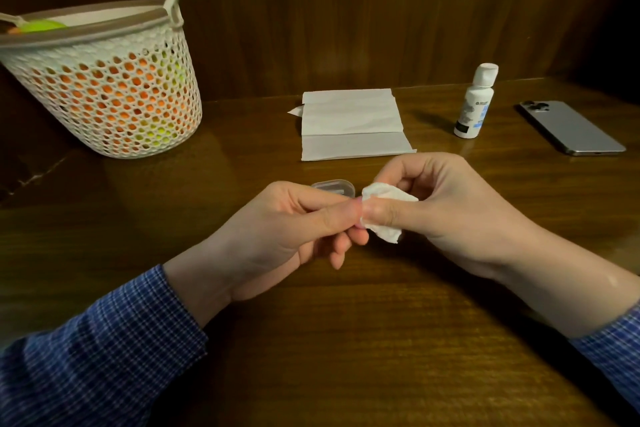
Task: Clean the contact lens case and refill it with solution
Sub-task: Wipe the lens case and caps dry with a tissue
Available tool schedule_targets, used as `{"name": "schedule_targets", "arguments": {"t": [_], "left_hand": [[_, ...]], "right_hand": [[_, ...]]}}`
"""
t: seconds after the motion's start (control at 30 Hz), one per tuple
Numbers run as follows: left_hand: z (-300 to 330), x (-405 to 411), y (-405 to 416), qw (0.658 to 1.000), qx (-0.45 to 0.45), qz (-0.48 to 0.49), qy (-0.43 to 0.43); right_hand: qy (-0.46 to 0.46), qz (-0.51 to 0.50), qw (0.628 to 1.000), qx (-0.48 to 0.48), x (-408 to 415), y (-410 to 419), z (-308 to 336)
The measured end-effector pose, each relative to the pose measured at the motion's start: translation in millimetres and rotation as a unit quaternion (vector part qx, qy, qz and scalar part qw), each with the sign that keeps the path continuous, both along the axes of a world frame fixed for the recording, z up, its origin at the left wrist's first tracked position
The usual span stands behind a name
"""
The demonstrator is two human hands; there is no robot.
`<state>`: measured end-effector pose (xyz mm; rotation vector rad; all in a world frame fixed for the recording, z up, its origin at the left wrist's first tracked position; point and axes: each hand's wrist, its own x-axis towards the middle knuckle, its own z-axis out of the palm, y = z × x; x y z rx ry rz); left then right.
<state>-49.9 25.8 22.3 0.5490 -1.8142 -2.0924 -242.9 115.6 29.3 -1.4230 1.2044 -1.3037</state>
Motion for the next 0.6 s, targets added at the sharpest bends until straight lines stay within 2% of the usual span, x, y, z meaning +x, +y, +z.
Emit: {"name": "schedule_targets", "arguments": {"t": [0.1,0.2,0.33,0.43,0.6], "left_hand": [[-3,-1,0,0.998,-0.038,0.037,0.022],[-5,1,0,0.99,-0.113,0.078,0.033],[-7,0,1,0.98,-0.169,0.093,0.052],[-8,-3,-1,0.984,-0.144,0.087,0.052],[-6,-5,-8,0.994,-0.017,0.081,0.077]], "right_hand": [[-0.063,0.016,0.997,0.052,1,-2,-1],[-0.101,0.019,0.99,0.095,2,-4,-1],[-0.116,0.013,0.988,0.098,3,-4,-3],[-0.109,0.011,0.99,0.091,1,-6,-2],[-0.159,0.028,0.982,0.098,-22,-10,9]]}}
